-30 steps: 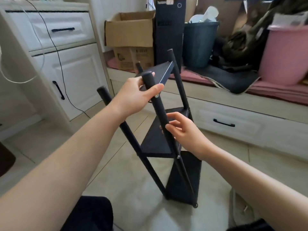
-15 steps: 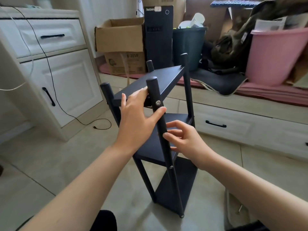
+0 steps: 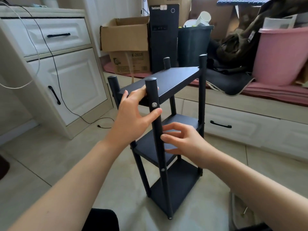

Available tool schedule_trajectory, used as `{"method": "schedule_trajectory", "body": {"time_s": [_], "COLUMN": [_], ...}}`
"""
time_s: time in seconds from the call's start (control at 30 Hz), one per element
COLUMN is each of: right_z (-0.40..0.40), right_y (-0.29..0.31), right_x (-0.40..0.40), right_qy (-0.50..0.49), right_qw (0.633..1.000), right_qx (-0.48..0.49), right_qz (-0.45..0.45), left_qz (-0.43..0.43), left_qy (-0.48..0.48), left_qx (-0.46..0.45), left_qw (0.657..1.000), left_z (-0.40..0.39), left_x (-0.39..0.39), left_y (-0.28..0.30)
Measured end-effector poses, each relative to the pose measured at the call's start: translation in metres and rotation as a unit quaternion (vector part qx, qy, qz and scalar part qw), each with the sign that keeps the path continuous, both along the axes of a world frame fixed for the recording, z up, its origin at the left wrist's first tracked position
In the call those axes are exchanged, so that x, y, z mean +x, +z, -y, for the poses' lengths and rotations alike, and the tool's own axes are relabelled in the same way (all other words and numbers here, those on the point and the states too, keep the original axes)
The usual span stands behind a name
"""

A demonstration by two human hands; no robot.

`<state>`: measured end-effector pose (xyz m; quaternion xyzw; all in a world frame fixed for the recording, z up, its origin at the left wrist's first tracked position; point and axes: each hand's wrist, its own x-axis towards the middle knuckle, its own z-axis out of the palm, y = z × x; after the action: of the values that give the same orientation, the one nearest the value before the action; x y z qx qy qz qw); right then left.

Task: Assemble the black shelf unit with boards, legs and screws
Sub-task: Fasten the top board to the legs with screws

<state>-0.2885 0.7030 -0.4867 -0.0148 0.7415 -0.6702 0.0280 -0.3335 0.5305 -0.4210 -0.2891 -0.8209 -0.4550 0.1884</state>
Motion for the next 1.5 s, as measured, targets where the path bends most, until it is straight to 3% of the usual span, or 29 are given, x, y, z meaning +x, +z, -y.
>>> {"method": "schedule_trajectory", "body": {"time_s": [0.07, 0.23, 0.33, 0.57, 0.77, 0.97, 1.5], "right_z": [-0.015, -0.065, -0.089, -0.106, -0.106, -0.110, -0.115], "right_y": [0.006, 0.011, 0.002, 0.000, 0.001, 0.000, 0.002], "right_x": [-0.007, -0.030, -0.041, -0.057, -0.059, -0.060, -0.005], "right_qy": [-0.005, -0.215, -0.313, -0.396, -0.367, -0.348, -0.277], "right_qw": [0.999, 0.966, 0.939, 0.907, 0.913, 0.927, 0.949], "right_qx": [0.050, 0.130, 0.143, 0.144, 0.178, 0.141, 0.143], "right_qz": [-0.006, -0.053, -0.021, -0.008, -0.034, -0.019, -0.053], "left_qz": [0.007, 0.009, 0.016, 0.023, 0.027, 0.020, -0.016], "left_qy": [-0.009, -0.030, -0.045, -0.065, -0.063, -0.041, 0.118], "left_qx": [0.003, 0.035, 0.038, 0.025, 0.026, 0.029, 0.064], "left_qw": [1.000, 0.999, 0.998, 0.997, 0.997, 0.999, 0.991], "left_z": [0.005, 0.019, 0.027, 0.041, 0.046, 0.051, 0.033], "left_x": [-0.001, -0.008, -0.012, -0.017, -0.017, -0.019, -0.054], "left_y": [-0.001, -0.005, -0.008, -0.011, -0.012, -0.012, -0.019]}}
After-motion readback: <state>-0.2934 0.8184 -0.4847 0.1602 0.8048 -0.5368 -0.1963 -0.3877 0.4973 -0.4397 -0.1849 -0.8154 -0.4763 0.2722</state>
